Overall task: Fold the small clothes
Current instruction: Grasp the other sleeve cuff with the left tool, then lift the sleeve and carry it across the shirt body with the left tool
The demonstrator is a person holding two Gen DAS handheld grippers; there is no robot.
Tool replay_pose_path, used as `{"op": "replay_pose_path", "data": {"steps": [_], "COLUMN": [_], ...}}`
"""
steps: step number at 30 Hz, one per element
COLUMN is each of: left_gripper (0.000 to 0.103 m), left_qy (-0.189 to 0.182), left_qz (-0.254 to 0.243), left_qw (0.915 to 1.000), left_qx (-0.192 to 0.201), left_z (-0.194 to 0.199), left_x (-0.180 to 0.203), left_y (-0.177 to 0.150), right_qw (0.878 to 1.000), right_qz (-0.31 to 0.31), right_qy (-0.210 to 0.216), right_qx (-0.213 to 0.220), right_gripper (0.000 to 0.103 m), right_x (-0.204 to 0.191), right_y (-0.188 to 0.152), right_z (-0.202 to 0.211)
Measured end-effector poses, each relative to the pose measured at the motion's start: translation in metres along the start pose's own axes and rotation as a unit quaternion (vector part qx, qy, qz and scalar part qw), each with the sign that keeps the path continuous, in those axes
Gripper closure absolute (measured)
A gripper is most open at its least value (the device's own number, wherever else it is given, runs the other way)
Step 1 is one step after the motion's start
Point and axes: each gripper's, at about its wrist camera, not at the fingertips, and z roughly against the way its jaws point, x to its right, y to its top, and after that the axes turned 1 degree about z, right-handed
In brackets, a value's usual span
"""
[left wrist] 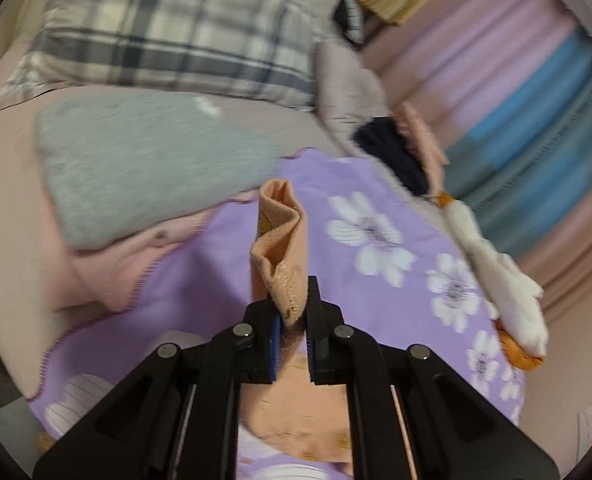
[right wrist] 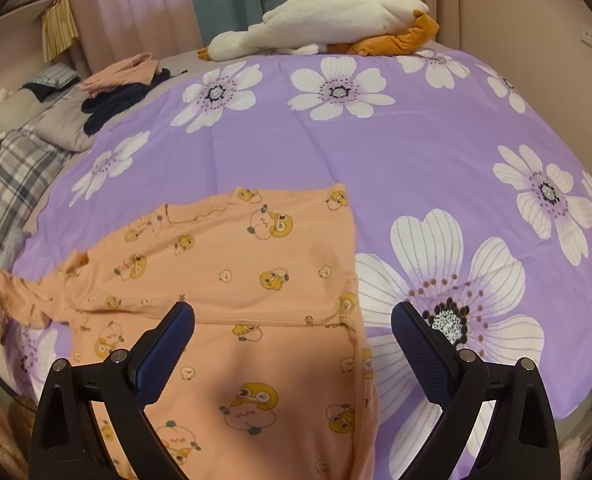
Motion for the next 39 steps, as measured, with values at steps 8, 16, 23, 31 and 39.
{"op": "replay_pose_path", "data": {"steps": [8, 16, 23, 31, 39], "left_gripper": [0.094, 0.094, 0.094, 0.094, 0.094], "left_qy": [-0.041, -0.106, -0.132, -0.132, -0.113], "left_qz": [-0.057, -0.105, -0.153, -0.185, -0.197], "left_qw": [0.9975, 0.9871, 0.9739, 0.961, 0.9519], "left_qx": [-0.007, -0.06, -0.103, -0.158, -0.205], "left_z": [0.004, -0.005, -0.019, -0.042, -0.062], "left_x": [0.062, 0.115, 0.153, 0.166, 0.161], "left_y": [-0.02, -0.056, -0.094, -0.134, -0.169], "right_qw": [1.0, 0.999, 0.999, 0.999, 0.999], "right_qz": [-0.013, -0.034, -0.033, -0.041, -0.037], "right_qy": [0.007, 0.004, 0.006, 0.005, 0.007], "right_qx": [0.009, 0.01, 0.005, 0.001, -0.007], "right_gripper": [0.005, 0.005, 0.005, 0.005, 0.005], "right_x": [0.011, 0.026, 0.03, 0.036, 0.035], "right_y": [-0.002, 0.003, 0.0, 0.0, 0.0], "right_z": [0.004, 0.003, 0.002, 0.002, -0.002]}}
